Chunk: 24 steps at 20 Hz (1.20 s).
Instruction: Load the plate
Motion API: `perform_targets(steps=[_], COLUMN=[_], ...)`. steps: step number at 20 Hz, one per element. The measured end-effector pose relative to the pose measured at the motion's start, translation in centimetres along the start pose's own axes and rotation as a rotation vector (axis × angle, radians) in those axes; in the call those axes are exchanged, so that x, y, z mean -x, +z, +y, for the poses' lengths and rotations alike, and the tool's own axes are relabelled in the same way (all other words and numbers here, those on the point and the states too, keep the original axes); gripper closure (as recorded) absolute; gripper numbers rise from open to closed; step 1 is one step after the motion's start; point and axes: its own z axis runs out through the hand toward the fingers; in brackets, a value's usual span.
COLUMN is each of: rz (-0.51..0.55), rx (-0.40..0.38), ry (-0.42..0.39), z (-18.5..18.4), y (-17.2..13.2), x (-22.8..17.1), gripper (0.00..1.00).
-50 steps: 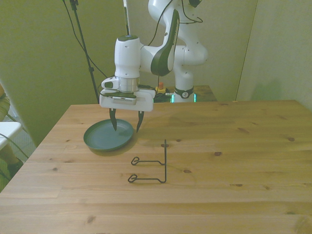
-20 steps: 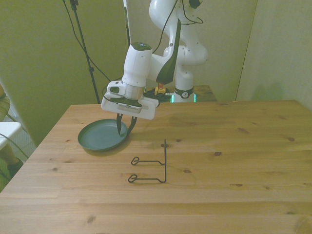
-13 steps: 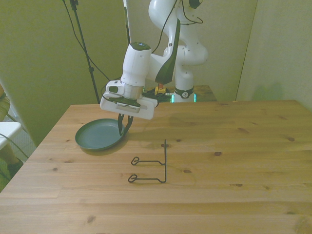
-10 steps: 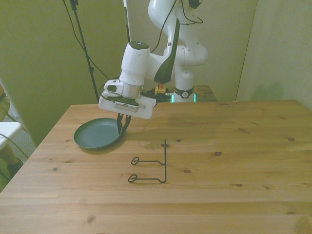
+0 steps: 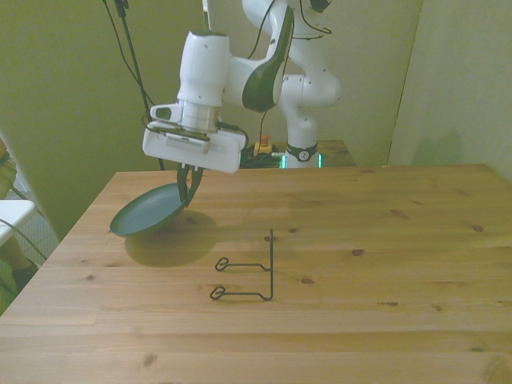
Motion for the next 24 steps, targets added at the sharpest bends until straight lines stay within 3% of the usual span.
perform_targets(steps=[3,6,14,18,24], rz=[0.004,-0.036,-0.191,-0.2,-0.324], rx=[-0.116,-0.219,-0.441,-0.448,-0.623], ry=[0.038,0.067,0.128,0.137,0.205], z=[-1.9,-3.0,-2.5,-2.2,-3.4], y=[-3.9,-5.7,-6.2,-5.6,-6.6], x=[-2.4,-3.5,-4.7,-5.6,-6.7], gripper=[1.0,1.0,1.0,1.0,1.0])
